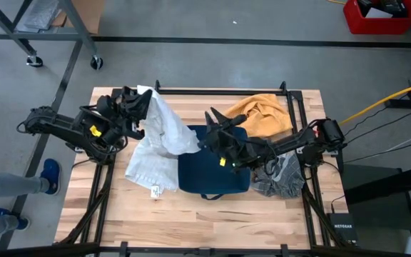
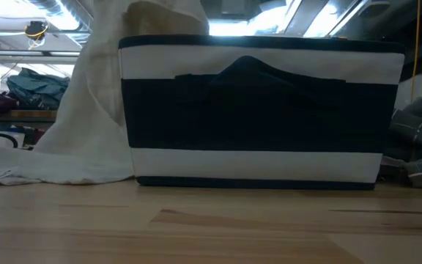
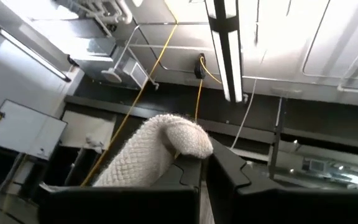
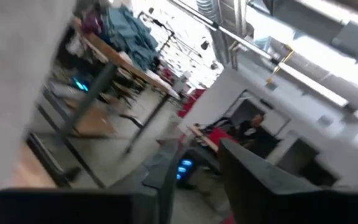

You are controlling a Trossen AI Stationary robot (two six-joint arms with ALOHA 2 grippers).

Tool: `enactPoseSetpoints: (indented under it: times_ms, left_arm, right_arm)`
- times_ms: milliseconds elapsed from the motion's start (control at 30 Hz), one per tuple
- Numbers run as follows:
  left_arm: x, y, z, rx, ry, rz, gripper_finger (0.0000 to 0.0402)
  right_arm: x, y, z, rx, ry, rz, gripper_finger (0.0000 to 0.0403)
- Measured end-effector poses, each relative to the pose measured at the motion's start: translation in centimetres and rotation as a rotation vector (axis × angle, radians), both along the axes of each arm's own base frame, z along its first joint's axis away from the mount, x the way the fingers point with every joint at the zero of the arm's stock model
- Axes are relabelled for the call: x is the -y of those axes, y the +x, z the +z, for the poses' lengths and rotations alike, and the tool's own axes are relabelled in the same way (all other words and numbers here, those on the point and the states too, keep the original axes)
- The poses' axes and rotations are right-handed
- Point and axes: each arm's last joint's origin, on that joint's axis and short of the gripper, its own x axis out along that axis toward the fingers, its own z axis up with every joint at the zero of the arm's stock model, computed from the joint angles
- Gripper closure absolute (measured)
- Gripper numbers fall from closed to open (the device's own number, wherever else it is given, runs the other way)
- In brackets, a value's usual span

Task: Fold towel
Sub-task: Fold the white patterned towel

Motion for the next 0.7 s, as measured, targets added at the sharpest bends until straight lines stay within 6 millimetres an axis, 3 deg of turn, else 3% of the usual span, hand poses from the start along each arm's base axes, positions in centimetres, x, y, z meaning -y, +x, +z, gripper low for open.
enactPoseSetpoints:
  times_ms: [133,367,533,700]
  left_arm:
    - [0.0,0.0,0.0,-0.021,0.029,0.030,0.0401]
    - [0.0,0.0,0.0,-0.018,0.026,0.026,0.0401]
    - [0.0,0.0,0.0,-0.018,0.025,0.025,0.0401]
    - [0.0,0.0,0.0,-0.017,0.024,0.023,0.0401]
  right_arm:
    - [-1.8,-0.3,0.1,0.183,0.095,0.136,0.0247]
    - [-6.0,-0.9,-0.3,0.406,0.292,0.428,0.0242]
    - [-8.6,-1.1,-1.2,0.429,0.426,0.668,0.0242]
    - [-9.2,-0.7,-2.0,0.455,0.607,0.834,0.0242]
